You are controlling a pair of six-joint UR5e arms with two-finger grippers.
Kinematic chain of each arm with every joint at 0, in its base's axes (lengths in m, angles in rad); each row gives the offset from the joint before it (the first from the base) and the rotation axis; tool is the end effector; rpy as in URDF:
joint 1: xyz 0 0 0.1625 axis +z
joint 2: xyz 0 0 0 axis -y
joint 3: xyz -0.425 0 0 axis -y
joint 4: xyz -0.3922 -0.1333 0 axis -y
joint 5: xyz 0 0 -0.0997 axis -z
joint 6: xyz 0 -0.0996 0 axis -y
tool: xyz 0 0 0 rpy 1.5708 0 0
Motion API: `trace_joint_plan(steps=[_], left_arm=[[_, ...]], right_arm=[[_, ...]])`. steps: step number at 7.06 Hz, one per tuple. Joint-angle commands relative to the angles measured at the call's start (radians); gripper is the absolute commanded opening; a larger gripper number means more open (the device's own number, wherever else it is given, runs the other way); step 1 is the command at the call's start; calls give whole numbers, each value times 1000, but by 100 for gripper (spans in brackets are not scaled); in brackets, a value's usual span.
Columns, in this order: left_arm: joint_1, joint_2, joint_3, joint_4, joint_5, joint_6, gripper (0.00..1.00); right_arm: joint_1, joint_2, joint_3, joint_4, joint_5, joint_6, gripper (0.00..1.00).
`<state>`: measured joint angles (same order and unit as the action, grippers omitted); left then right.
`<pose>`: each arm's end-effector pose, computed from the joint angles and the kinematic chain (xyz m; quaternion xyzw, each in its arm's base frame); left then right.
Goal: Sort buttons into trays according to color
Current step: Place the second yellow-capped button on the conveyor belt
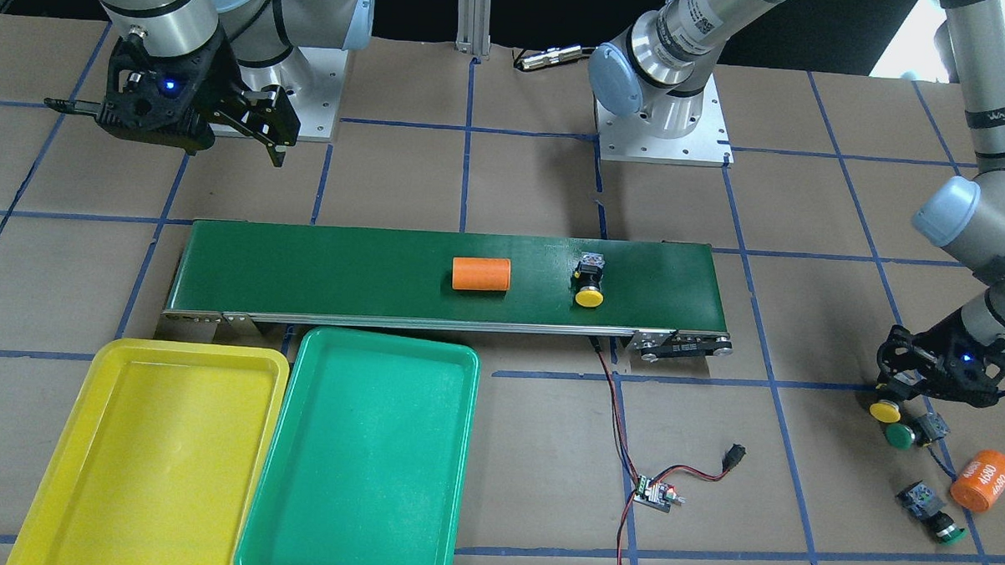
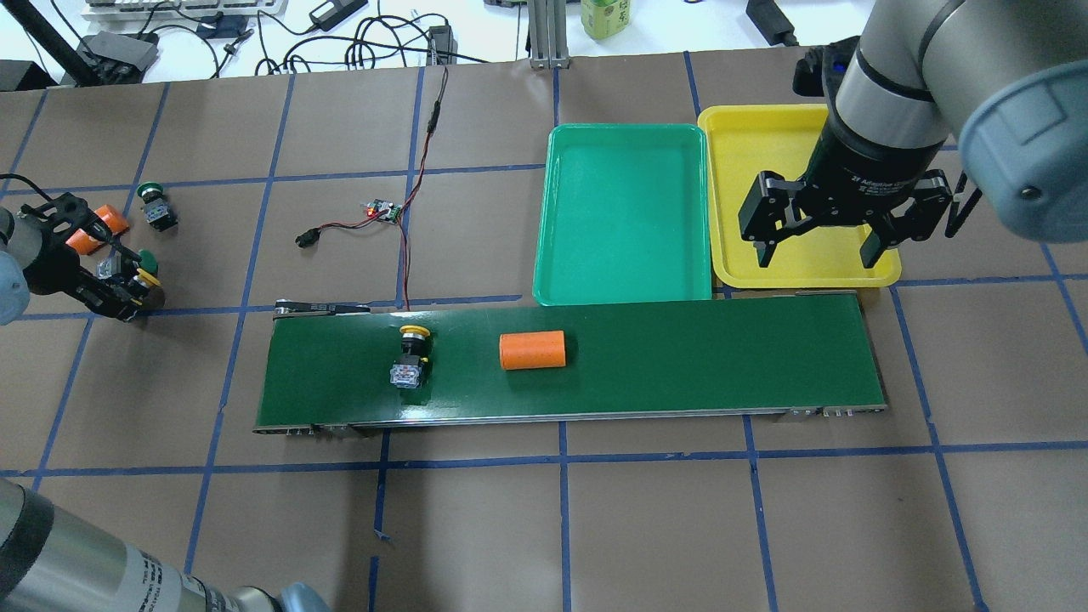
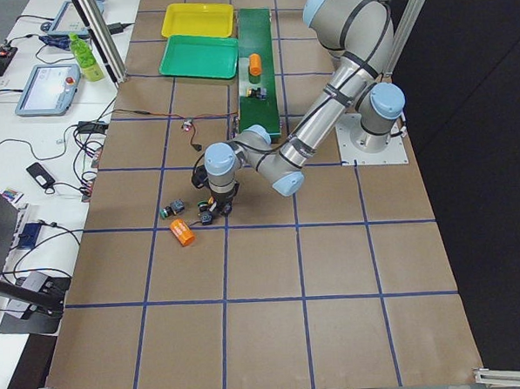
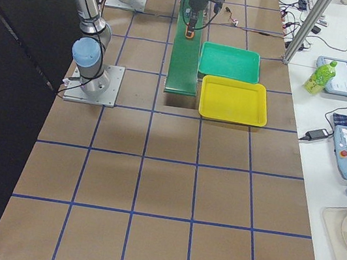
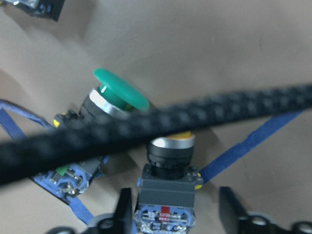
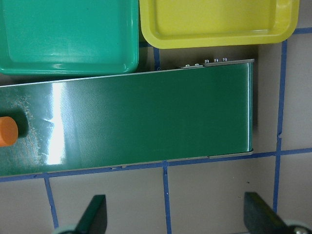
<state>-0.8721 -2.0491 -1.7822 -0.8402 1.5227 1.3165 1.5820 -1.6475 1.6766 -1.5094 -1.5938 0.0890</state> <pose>0.2814 -0.5497 0.1949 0.3043 0.9520 -0.0312 0.0044 0.1360 -0.4483 0.4667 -0.0383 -0.9982 -0.0446 0.0137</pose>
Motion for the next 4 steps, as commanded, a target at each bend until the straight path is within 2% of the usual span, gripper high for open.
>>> trace_joint_plan(steps=[1,4], left_arm=[[-40,85,-37,-66,-3,-209,5],[-252,318,-189,-118,11,-619,5]], right_arm=[[1,0,0,0,0,0,100],[0,0,0,0,2,0,100]])
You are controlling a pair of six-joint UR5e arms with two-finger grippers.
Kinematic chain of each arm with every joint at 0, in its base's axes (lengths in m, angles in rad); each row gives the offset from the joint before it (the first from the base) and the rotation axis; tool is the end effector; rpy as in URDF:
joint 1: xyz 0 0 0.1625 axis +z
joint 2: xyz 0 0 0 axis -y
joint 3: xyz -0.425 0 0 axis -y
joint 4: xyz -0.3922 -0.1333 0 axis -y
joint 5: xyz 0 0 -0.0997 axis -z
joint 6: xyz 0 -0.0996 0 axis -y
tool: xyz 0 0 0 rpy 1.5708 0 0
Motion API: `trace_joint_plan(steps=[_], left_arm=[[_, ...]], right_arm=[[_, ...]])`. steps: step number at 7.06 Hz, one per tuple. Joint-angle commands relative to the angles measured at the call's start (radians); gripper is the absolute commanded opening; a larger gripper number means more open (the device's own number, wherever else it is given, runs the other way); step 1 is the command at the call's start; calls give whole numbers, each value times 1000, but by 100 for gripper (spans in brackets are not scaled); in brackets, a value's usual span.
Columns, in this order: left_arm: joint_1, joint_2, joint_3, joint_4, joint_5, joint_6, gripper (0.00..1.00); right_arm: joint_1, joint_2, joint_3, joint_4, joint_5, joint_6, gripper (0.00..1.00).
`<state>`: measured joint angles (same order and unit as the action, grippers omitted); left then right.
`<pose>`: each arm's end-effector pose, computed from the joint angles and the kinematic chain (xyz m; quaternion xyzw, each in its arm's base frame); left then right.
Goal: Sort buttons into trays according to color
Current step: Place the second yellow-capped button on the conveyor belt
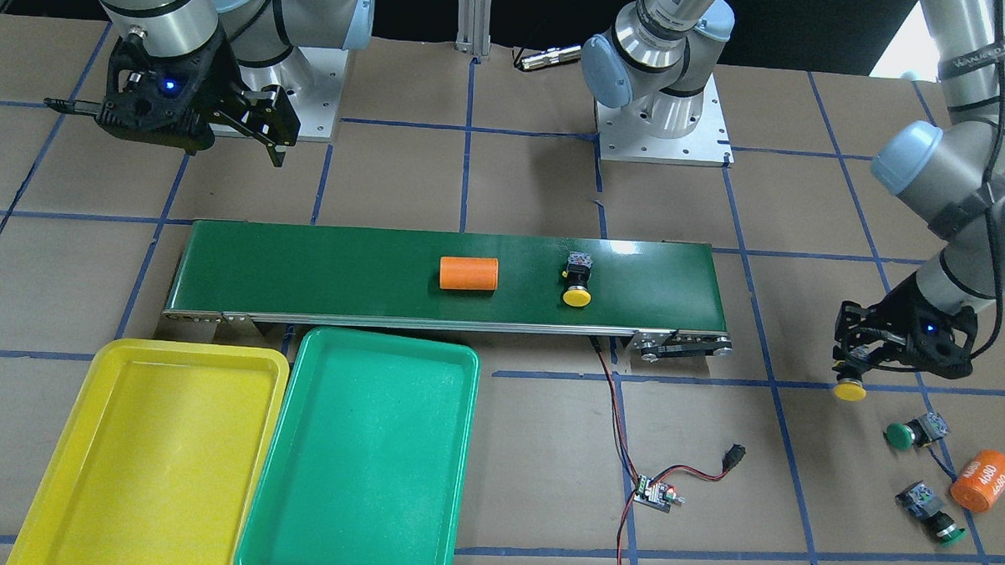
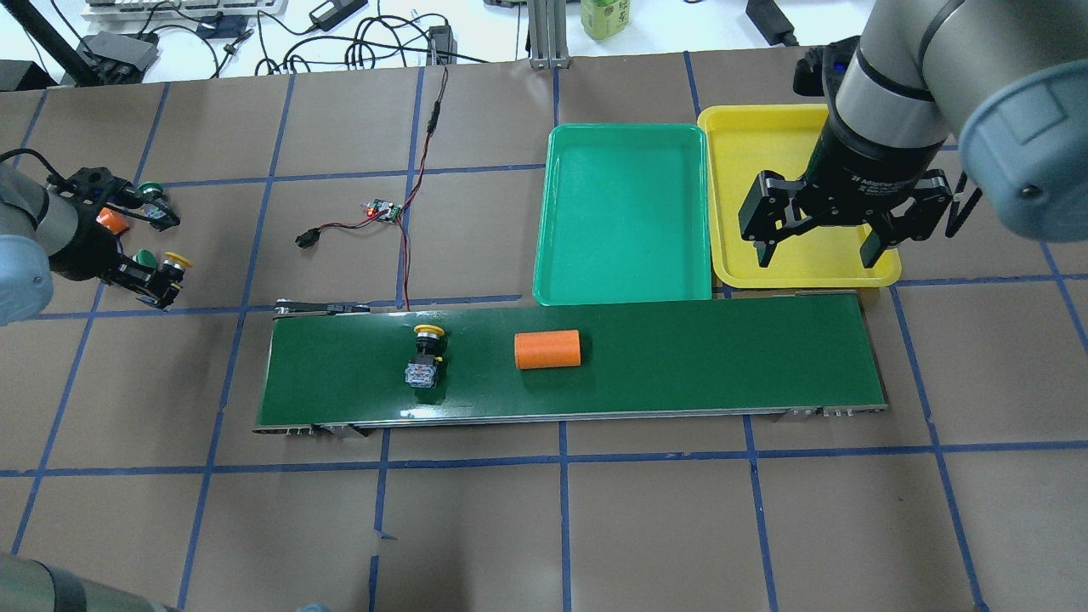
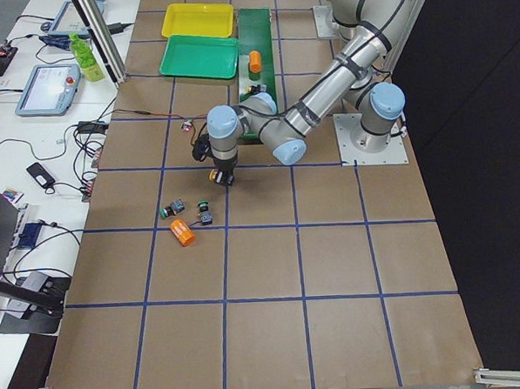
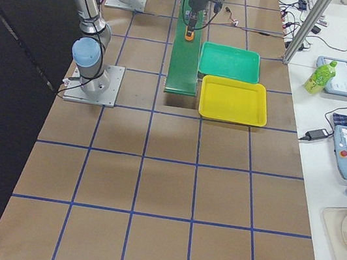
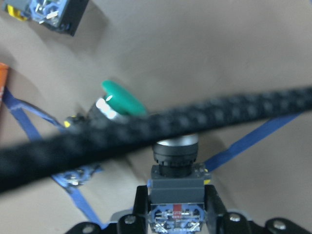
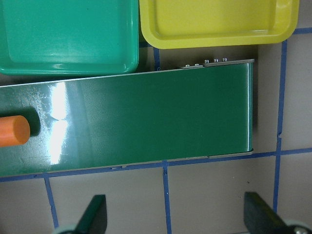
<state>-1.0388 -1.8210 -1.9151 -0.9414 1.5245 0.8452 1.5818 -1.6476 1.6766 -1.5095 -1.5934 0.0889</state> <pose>0.1516 -0.5295 0.2586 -0.1563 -0.9873 0.0282 0.0068 0.1360 -0.4483 0.4667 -0.0384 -0.9982 -0.0445 0.0135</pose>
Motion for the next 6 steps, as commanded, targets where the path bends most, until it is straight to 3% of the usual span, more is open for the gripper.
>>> trace_joint_plan(steps=[1,2,4,6], left_arm=[[-116,156,-56,-119,6,-266,5],[-157,184,-68,-154,-6,-396,5],[-394,195,-90,-165,6,-718,5],[-506,175,-107,-165,5,-822,5]], right_arm=[[0,0,0,0,0,0,100],[0,0,0,0,1,0,100],[0,0,0,0,0,0,100],[0,0,0,0,0,0,100]])
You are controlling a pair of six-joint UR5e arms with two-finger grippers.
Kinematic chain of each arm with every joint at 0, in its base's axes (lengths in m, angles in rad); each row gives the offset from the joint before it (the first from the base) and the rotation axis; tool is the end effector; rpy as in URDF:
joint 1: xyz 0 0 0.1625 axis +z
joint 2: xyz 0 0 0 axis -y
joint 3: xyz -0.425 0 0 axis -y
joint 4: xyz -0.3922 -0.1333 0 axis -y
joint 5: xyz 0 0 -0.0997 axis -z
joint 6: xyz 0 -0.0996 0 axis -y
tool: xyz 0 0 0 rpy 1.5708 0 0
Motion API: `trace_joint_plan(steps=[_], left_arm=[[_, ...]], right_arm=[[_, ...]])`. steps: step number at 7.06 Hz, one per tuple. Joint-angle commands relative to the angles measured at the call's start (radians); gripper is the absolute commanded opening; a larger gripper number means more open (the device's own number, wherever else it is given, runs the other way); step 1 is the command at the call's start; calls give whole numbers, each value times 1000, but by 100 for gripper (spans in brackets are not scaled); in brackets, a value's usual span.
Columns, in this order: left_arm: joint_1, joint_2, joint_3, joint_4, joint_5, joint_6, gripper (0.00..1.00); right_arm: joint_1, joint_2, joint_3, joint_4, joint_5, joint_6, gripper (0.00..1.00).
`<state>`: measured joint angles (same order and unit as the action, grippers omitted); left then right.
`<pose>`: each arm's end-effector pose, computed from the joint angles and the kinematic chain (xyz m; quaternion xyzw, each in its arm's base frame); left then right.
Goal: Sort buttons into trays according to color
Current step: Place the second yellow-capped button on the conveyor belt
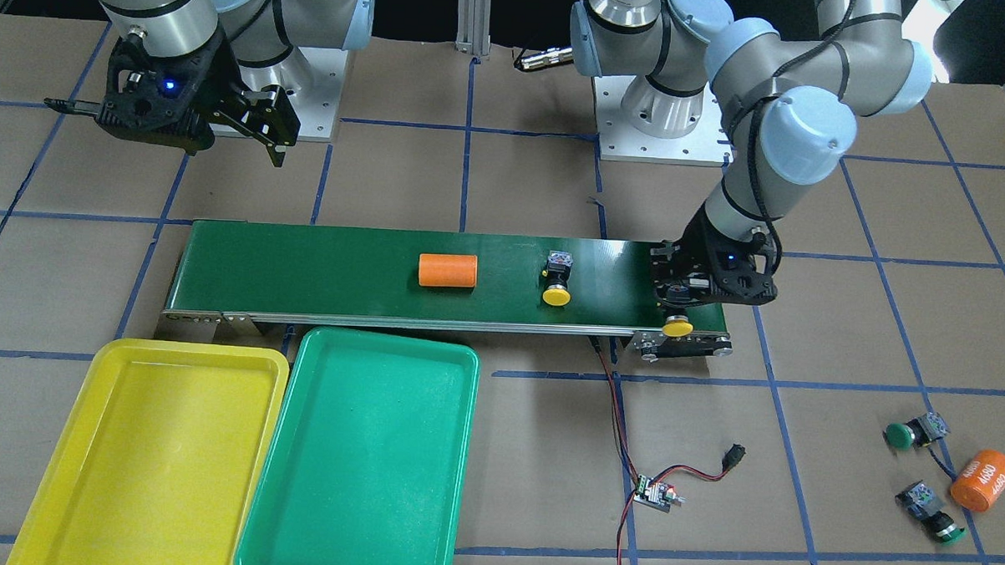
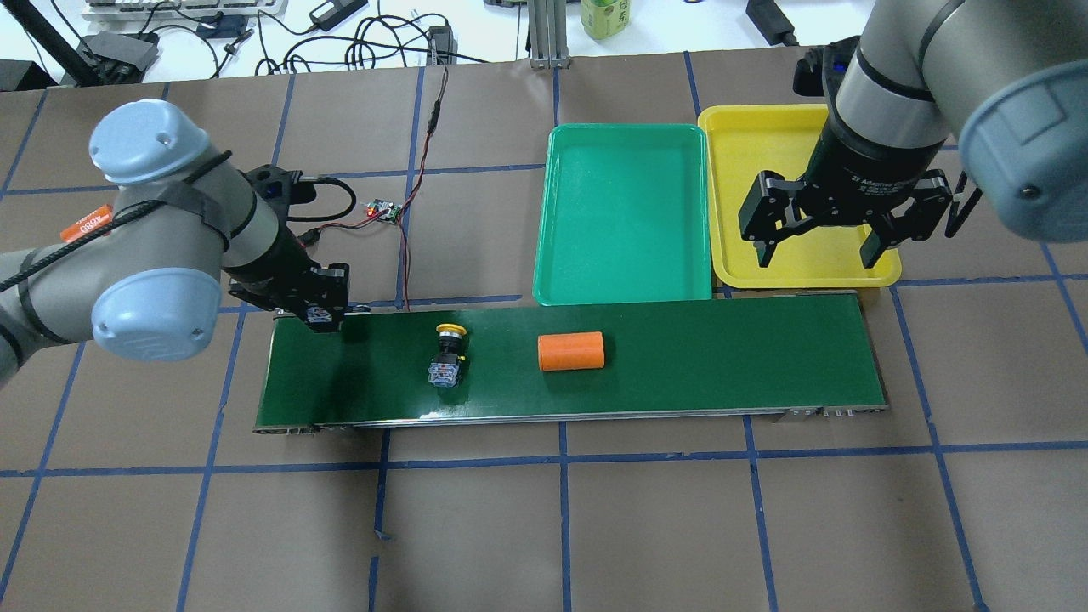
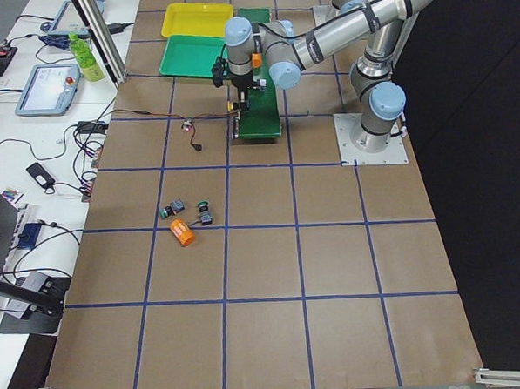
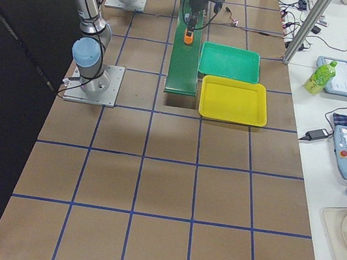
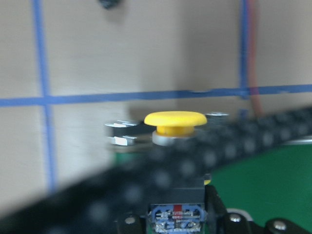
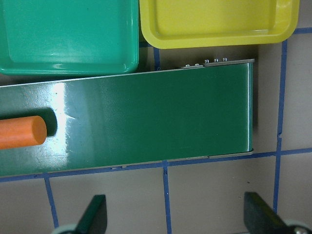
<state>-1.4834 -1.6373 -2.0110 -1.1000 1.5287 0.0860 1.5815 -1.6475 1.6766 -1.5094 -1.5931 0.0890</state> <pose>-0.0962 -0.4774 0.2932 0.0011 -0.9996 -0.0161 0.0225 0.1359 -0.4483 0.4667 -0.0386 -0.9982 -0.0446 0.0134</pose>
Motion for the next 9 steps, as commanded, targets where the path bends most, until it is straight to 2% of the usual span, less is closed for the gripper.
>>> trace_joint_plan(steps=[1,2,4,5,6,7,8,9], left_arm=[[-60,2,-50,5,1,-62,6],[-60,2,-70,11,-2,-61,26],[-49,4,-69,8,4,-119,91],[-46,2,-69,6,5,-144,100],[-16,13,-39,6,5,-135,100],[56,2,33,-35,1,-132,100],[139,-31,110,-94,1,-68,100],[216,-62,145,-100,8,92,100]], right_arm=[[0,0,0,-2,-1,0,100],[0,0,0,0,-1,0,100],[2,0,0,0,-1,0,100],[2,0,0,0,-1,0,100],[2,0,0,0,-1,0,100],[2,0,0,0,-1,0,100],[2,0,0,0,-1,0,100],[2,0,0,0,-1,0,100]])
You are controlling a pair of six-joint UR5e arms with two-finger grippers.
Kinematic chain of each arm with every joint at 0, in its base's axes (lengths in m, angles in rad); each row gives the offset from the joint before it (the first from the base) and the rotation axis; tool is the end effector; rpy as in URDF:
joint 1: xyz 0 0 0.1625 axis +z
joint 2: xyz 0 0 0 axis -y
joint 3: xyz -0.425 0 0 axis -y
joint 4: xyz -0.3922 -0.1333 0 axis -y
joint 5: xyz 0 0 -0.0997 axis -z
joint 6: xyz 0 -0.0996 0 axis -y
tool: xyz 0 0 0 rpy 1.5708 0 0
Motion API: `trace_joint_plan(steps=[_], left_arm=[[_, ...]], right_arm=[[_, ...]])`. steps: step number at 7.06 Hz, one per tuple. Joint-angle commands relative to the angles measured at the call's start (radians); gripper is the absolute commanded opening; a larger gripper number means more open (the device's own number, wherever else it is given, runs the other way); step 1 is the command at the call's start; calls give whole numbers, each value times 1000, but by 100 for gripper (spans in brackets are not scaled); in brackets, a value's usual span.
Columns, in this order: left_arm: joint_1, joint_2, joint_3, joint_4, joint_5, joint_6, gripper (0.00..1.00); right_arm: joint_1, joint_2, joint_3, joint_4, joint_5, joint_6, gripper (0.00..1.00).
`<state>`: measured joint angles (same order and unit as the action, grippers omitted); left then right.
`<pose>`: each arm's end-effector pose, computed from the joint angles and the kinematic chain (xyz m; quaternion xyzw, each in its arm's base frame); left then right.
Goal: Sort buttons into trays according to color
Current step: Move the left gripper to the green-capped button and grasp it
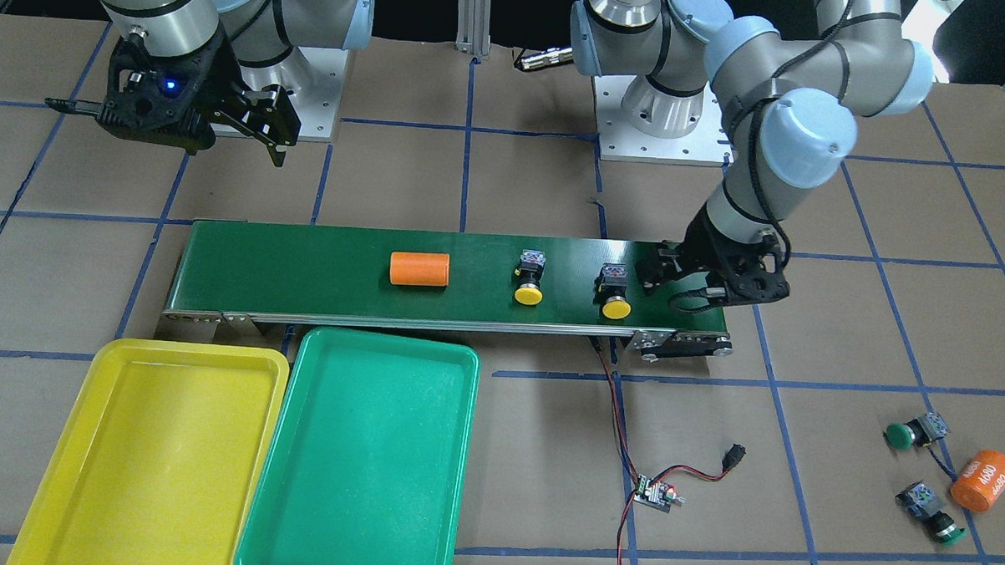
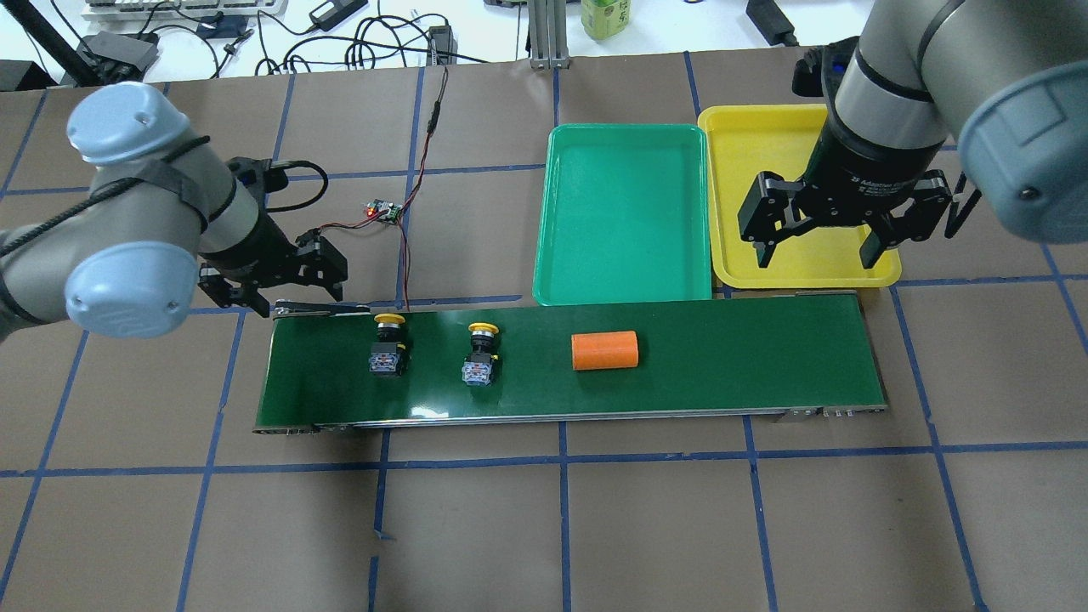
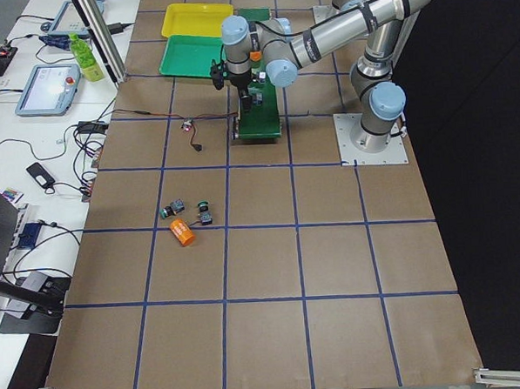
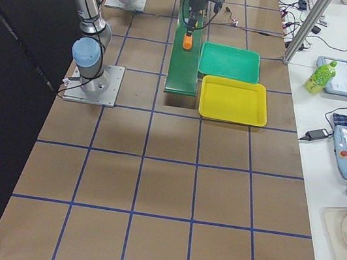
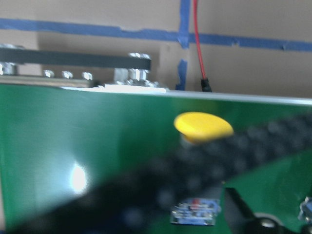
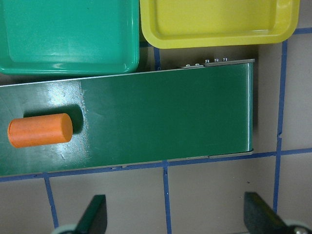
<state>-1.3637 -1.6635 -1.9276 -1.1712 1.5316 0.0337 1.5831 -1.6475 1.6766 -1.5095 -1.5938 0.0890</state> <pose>-0.0341 -0.5050 0.3109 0.0870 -0.9957 -0.0224 0.0224 0.1365 -0.4481 0.4667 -0.0378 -0.9982 -0.0445 0.0138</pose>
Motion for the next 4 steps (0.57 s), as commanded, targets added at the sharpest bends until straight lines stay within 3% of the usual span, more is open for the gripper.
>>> trace_joint_plan(steps=[1,4], left_arm=[[173,-79,79,-13,16,281,100],[366,-249,169,171,70,776,100]], right_arm=[[0,0,0,0,0,0,100],[0,0,0,2,0,0,100]])
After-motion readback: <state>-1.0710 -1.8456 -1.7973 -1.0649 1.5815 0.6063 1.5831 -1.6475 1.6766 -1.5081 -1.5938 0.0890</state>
